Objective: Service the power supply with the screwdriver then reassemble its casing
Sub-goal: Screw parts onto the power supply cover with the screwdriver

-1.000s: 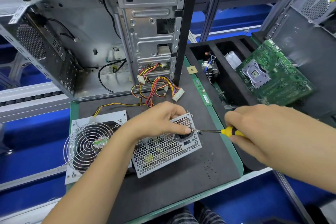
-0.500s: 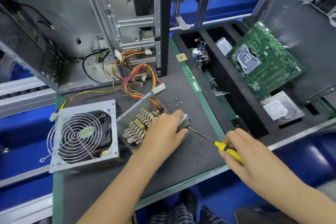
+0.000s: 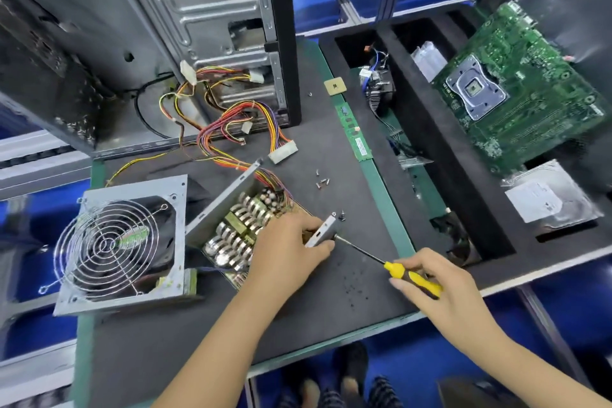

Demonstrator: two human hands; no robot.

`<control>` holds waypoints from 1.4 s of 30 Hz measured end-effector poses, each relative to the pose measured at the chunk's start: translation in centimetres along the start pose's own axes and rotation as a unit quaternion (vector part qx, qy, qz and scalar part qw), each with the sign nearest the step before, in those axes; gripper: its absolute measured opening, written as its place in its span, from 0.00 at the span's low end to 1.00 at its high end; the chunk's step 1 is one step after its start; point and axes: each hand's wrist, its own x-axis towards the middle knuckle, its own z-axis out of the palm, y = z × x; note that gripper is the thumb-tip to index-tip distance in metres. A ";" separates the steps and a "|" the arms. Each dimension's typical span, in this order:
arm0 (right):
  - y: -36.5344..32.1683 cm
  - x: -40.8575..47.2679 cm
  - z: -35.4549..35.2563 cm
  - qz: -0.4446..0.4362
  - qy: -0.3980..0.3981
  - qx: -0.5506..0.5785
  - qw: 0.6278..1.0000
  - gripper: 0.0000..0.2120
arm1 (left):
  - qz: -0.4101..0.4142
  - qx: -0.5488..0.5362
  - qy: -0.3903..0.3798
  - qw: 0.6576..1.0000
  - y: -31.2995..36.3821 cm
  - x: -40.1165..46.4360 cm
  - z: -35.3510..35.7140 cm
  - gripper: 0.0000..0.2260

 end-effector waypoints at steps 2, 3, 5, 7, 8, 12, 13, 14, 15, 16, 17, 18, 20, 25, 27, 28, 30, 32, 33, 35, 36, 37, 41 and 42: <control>0.3 0.3 0.0 0.010 -0.012 0.009 1.000 0.04 | -0.006 -0.019 0.003 1.000 0.0 -0.1 0.0 0.03; 0.4 0.4 0.0 0.010 -0.021 0.001 1.000 0.05 | -0.006 -0.024 0.004 1.000 0.1 -0.2 0.1 0.02; 0.5 0.3 0.1 -0.001 -0.046 -0.023 0.999 0.06 | -0.006 -0.021 0.005 1.000 0.1 -0.1 0.0 0.01; 0.4 0.0 0.4 0.008 -0.069 -0.022 0.997 0.05 | -0.010 -0.010 0.004 1.000 0.1 -0.1 0.1 0.10; 0.4 -0.2 0.5 0.028 -0.078 -0.002 0.997 0.04 | -0.011 -0.004 0.004 1.000 0.1 -0.1 0.1 0.14; 0.4 -0.3 0.6 0.107 -0.038 0.079 0.990 0.13 | -0.013 0.005 0.015 1.000 0.3 -0.2 0.3 0.20; 0.4 -0.2 0.6 0.109 -0.028 0.086 0.990 0.12 | -0.015 0.005 0.017 1.000 0.3 -0.2 0.3 0.20; 0.3 -0.2 0.6 0.108 -0.024 0.092 0.990 0.10 | -0.016 0.006 0.018 1.000 0.3 -0.2 0.3 0.20; 0.3 -0.3 0.6 0.102 -0.024 0.097 0.990 0.08 | -0.016 0.006 0.018 1.000 0.3 -0.2 0.2 0.20; 0.2 -0.4 0.6 0.093 -0.027 0.097 0.991 0.06 | -0.015 0.007 0.018 1.000 0.3 -0.1 0.2 0.20; 0.1 -0.4 0.6 0.084 -0.029 0.093 0.992 0.06 | -0.014 0.008 0.017 1.000 0.4 -0.1 0.2 0.19; 0.1 -0.4 0.5 0.074 -0.032 0.082 0.993 0.07 | -0.013 0.007 0.016 1.000 0.4 -0.1 0.2 0.19; 0.2 -0.4 0.5 0.061 -0.041 0.058 0.996 0.16 | -0.013 0.004 0.016 1.000 0.4 -0.1 0.3 0.16; 0.2 0.1 0.2 0.103 -0.054 0.077 0.990 0.11 | -0.013 -0.004 0.015 1.000 0.4 -0.3 0.2 0.08; 0.1 0.2 0.0 0.128 -0.050 0.085 0.987 0.11 | -0.014 -0.011 0.016 1.000 0.3 -0.3 0.1 0.06; 0.1 0.2 0.0 0.136 -0.042 0.097 0.985 0.10 | -0.016 -0.019 0.015 1.000 0.2 -0.3 0.1 0.05; -0.3 0.1 0.1 0.140 -0.037 0.123 0.982 0.08 | -0.023 -0.043 0.008 0.999 0.1 -0.3 -0.1 0.05; -0.6 0.1 0.4 0.135 -0.056 0.131 0.981 0.08 | -0.022 -0.051 -0.003 0.998 -0.1 -0.3 -0.1 0.06; -0.6 0.1 0.6 0.135 -0.072 0.130 0.980 0.09 | -0.018 -0.049 -0.012 0.999 -0.2 -0.4 -0.2 0.07; -0.5 0.1 0.7 0.139 -0.101 0.122 0.977 0.14 | -0.007 -0.062 -0.034 0.997 -0.6 -0.5 -0.4 0.03; -0.4 0.2 0.7 0.144 -0.110 0.119 0.976 0.15 | -0.003 -0.079 -0.050 0.996 -0.8 -0.5 -0.6 0.02; -0.4 0.4 0.7 0.146 -0.116 0.122 0.975 0.15 | 0.002 -0.096 -0.069 0.993 -1.1 -0.5 -0.9 0.06; -0.1 0.9 0.3 0.140 -0.115 0.099 0.978 0.09 | 0.028 -0.112 -0.113 0.987 -1.8 -0.3 -1.5 0.11; 0.1 0.9 0.2 0.146 -0.100 0.092 0.980 0.11 | 0.034 -0.116 -0.112 0.986 -1.9 -0.3 -1.5 0.10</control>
